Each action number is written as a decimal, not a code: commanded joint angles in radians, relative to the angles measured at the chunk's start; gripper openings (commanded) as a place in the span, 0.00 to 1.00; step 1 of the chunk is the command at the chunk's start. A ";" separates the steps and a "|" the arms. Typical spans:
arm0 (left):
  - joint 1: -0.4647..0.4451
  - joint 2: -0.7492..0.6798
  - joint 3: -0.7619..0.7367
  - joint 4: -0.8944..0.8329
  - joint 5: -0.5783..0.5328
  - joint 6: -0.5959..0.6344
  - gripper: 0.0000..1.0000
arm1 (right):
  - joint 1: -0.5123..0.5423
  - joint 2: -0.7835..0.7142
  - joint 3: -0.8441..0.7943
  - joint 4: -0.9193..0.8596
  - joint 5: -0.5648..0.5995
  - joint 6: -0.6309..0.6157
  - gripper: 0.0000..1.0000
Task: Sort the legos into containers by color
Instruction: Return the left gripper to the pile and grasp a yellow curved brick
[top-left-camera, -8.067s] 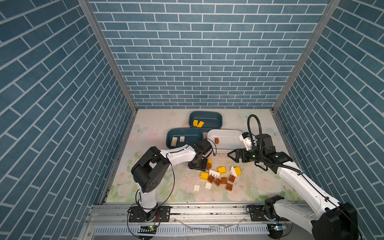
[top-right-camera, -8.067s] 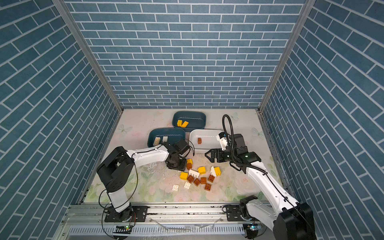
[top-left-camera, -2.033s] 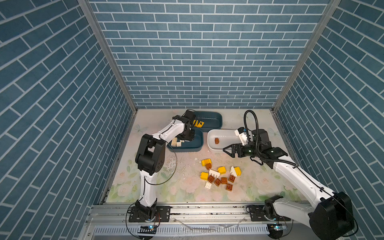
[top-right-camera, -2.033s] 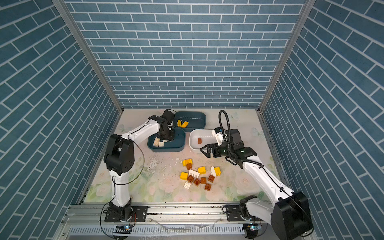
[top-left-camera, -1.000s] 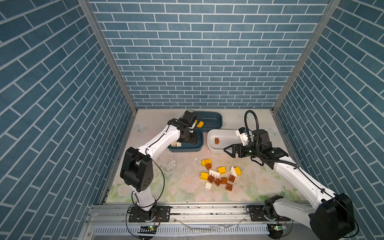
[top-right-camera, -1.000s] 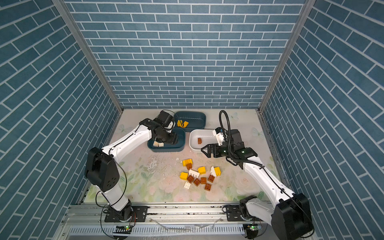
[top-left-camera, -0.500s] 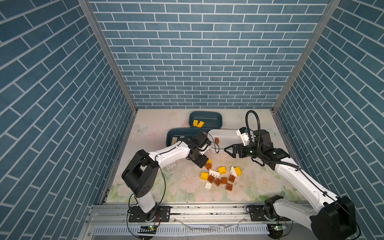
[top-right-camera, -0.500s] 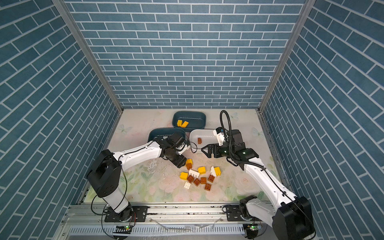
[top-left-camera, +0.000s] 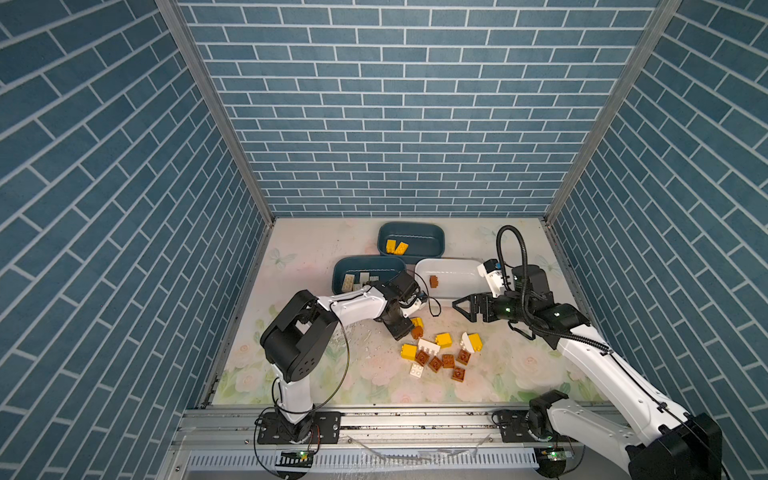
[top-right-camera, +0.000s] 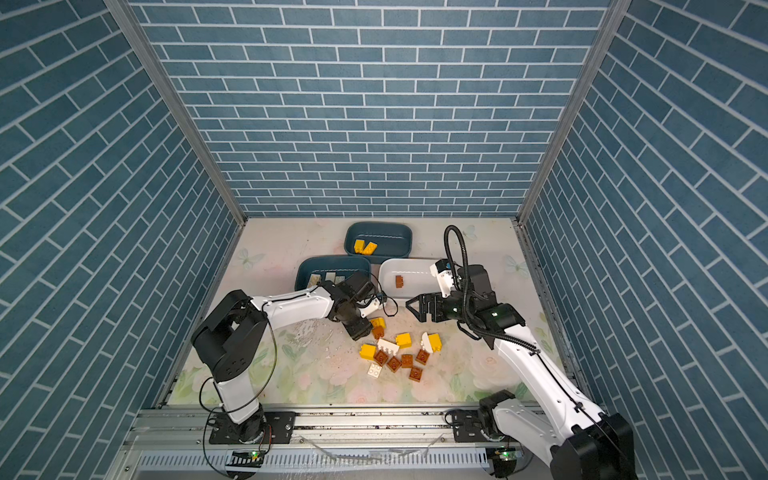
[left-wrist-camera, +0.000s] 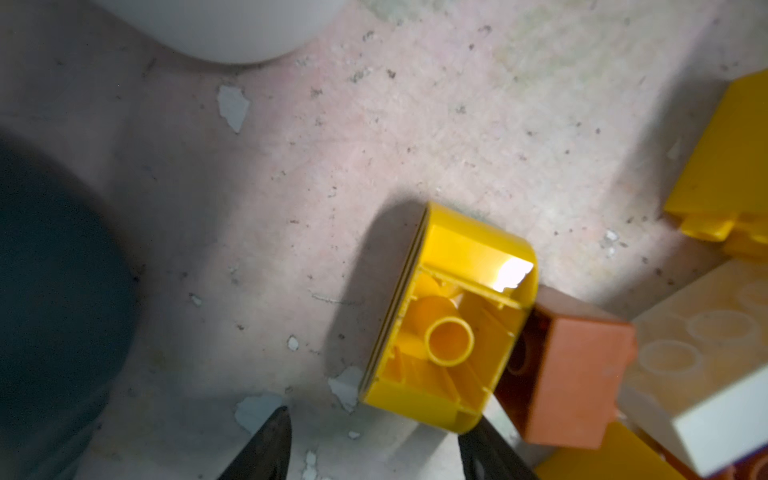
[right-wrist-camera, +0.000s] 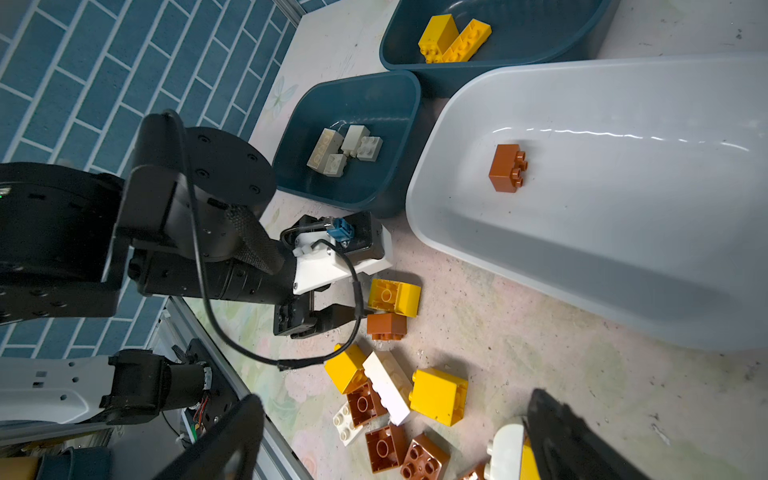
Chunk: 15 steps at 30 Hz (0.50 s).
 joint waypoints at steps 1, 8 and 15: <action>-0.004 0.017 0.023 0.029 -0.012 0.027 0.66 | 0.002 -0.016 -0.007 -0.037 0.014 -0.004 0.98; -0.005 0.047 0.062 0.049 -0.017 0.021 0.65 | 0.002 -0.008 0.000 -0.037 0.011 -0.004 0.98; -0.006 0.076 0.088 0.074 0.022 0.025 0.65 | 0.002 0.000 0.011 -0.044 0.010 -0.008 0.98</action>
